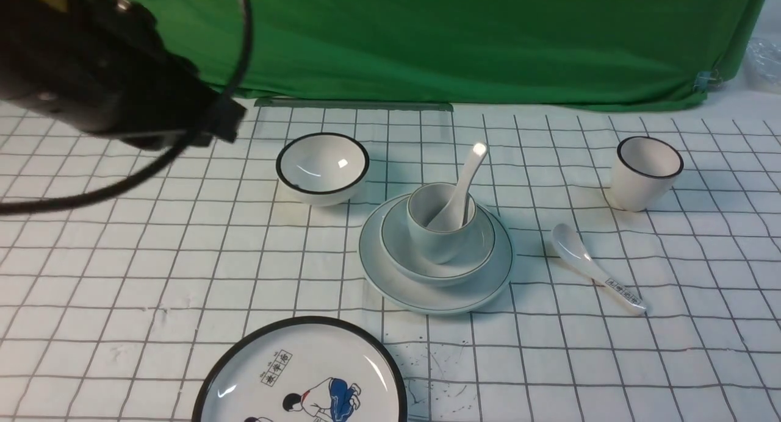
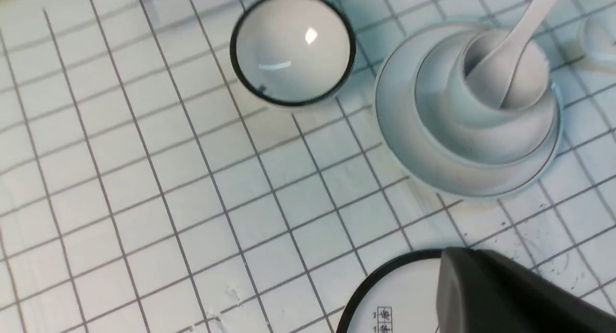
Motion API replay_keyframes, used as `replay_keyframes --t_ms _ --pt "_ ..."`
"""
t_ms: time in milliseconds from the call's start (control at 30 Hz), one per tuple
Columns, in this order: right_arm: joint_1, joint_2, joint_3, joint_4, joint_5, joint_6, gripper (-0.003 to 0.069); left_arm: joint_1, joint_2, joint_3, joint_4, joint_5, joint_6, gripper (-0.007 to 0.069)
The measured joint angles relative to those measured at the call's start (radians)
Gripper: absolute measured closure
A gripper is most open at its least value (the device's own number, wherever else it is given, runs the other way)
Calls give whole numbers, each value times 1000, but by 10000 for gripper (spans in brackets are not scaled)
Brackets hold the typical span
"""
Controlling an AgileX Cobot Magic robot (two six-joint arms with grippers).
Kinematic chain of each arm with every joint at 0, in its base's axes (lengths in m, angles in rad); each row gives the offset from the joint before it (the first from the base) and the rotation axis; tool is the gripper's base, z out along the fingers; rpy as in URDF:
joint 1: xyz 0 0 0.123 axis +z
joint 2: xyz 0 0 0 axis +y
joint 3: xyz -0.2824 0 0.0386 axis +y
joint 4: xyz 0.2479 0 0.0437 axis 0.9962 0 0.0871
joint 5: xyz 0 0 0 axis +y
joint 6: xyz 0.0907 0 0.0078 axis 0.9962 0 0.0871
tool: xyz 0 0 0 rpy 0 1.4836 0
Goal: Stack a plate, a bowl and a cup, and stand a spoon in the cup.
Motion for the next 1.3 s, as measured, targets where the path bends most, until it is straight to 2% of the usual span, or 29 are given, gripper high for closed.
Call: replay_keyframes --t_ms 100,167,200,233,267,300,333,400,433,533,667,767,1300 --pt "0 -222 209 41 -130 105 634 0 -158 104 -1 -71 -20 622" --pt "0 -387 374 50 -250 162 634 0 -293 200 -1 -143 -31 622" --pt "0 -507 509 49 -359 181 634 0 -376 285 -1 -193 -37 622" --pt "0 -523 529 48 -375 185 634 0 -390 298 -3 -202 -37 622" --pt "0 -584 607 44 -458 190 634 0 -460 350 -8 -246 -42 622" --pt "0 -700 780 43 -591 199 634 0 -571 467 -8 -319 -54 622" --pt "0 -711 799 43 -623 200 634 0 -598 480 -8 -338 -60 622" --pt "0 -824 1017 43 -810 207 634 0 -756 640 -8 -449 -106 622" --pt "0 -837 1047 43 -823 207 634 0 -767 662 -8 -457 -114 622" --pt "0 -902 1239 44 -1029 191 634 0 -943 837 -8 -576 -148 622" --pt "0 -907 1280 44 -1137 190 625 0 -1040 944 -17 -648 -164 622" --pt "0 -908 1280 44 -1160 190 615 0 -1054 977 -19 -663 -169 622" --pt "0 -908 1280 44 -1164 190 560 0 -1054 997 -19 -671 -175 622"
